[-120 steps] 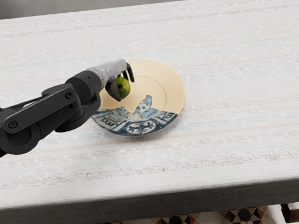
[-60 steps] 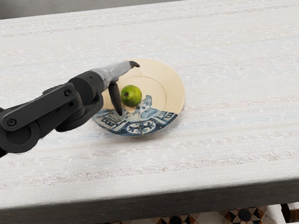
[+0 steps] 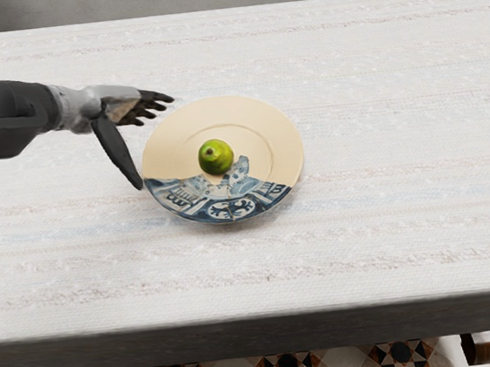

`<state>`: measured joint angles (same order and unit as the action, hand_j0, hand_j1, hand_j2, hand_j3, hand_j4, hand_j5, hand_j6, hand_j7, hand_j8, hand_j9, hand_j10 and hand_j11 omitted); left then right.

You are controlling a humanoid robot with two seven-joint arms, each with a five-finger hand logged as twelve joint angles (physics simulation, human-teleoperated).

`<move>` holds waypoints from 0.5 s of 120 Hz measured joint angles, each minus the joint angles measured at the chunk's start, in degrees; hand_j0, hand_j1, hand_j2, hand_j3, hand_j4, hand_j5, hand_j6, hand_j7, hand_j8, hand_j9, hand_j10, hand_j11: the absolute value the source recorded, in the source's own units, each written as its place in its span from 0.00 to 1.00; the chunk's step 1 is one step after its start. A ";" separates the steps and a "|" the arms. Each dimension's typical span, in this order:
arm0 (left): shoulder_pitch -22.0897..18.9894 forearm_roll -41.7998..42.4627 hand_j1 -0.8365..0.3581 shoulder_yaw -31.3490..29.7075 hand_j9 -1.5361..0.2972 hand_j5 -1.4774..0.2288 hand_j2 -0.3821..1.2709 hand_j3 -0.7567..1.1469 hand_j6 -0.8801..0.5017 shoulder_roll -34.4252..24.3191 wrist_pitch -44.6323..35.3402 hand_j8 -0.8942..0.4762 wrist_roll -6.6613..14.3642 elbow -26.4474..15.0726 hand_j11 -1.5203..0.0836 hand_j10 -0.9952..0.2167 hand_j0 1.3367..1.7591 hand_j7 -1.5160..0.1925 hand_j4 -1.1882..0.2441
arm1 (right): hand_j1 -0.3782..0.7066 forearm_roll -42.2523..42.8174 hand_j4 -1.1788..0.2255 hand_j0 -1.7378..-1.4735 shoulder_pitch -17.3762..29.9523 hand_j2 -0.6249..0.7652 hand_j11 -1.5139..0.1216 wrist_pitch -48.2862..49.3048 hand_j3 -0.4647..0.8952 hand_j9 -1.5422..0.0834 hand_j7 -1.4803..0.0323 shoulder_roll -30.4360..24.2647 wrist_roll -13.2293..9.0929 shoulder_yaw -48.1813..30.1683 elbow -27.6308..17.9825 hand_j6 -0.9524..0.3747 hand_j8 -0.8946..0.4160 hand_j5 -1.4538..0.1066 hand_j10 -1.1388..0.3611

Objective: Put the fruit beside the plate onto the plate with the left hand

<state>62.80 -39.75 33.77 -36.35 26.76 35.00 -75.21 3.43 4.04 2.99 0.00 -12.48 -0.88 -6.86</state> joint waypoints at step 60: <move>0.13 16.63 0.97 1.61 0.82 0.85 0.23 0.40 0.62 -6.08 8.19 0.64 0.00 0.18 0.93 0.80 0.76 0.87 0.81 | 0.03 0.00 0.84 0.30 0.00 0.45 0.93 0.00 0.34 0.95 0.98 0.00 0.00 0.00 0.00 0.72 0.68 0.93 0.76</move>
<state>62.93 -23.12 35.38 -42.43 34.94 35.00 -75.03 3.43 4.04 2.99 0.00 -12.48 -0.88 -6.86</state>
